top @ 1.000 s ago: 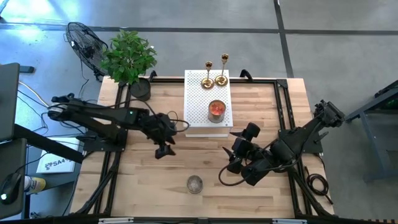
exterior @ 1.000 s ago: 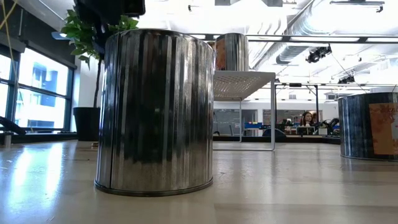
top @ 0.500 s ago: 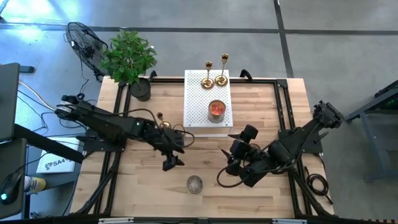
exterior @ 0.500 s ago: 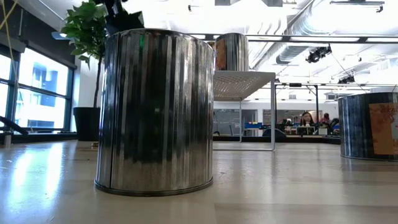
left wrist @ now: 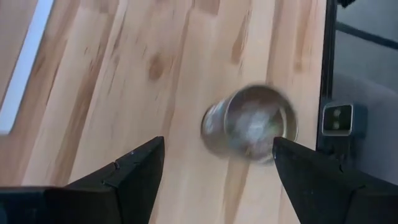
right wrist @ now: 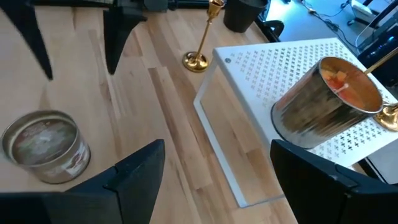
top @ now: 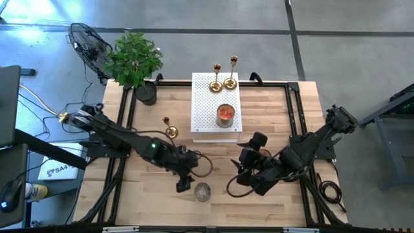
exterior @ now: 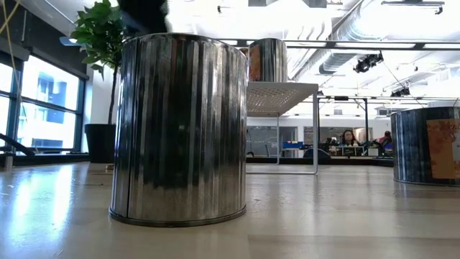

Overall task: Pick & Place candle stick holders
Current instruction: Put the bottom middle brown candle on the shelf

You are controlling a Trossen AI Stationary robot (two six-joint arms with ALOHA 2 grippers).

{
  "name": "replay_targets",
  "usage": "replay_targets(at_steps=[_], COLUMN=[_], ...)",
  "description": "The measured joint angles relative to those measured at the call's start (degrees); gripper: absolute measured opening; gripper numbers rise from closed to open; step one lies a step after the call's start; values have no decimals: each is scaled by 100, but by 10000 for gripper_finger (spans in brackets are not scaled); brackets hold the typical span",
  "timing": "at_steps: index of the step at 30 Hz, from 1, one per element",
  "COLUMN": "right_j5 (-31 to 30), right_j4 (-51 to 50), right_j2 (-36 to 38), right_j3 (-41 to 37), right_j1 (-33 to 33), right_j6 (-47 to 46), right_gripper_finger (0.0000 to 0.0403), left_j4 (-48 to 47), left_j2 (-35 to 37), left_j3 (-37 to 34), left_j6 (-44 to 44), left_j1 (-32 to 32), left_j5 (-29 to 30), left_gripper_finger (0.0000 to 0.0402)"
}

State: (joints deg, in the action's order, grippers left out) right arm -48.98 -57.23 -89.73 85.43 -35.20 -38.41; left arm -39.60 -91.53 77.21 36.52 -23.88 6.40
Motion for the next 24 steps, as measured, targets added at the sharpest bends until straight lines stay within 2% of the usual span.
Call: replay_targets(at_steps=[6, 9, 15, 24], right_j5=[49, 108, 77, 66], right_j4=[-17, -18, -33, 35], right_j2=[0, 0, 0, 0], right_j3=[-2, -2, -7, -7], right_j1=[-124, -218, -427, -709], right_j6=[-50, -147, -330, -490], right_gripper_finger=[287, 287, 287, 287], left_j4=[-405, -225, -36, 31], left_j2=[-593, -831, -1057, -1204], left_j3=[426, 549, 527, 529], left_j6=[-3, -18, 59, 260], left_j1=[-60, -52, -56, -46], left_j5=[-56, -166, -754, -564], left_gripper_finger=[293, 293, 293, 293])
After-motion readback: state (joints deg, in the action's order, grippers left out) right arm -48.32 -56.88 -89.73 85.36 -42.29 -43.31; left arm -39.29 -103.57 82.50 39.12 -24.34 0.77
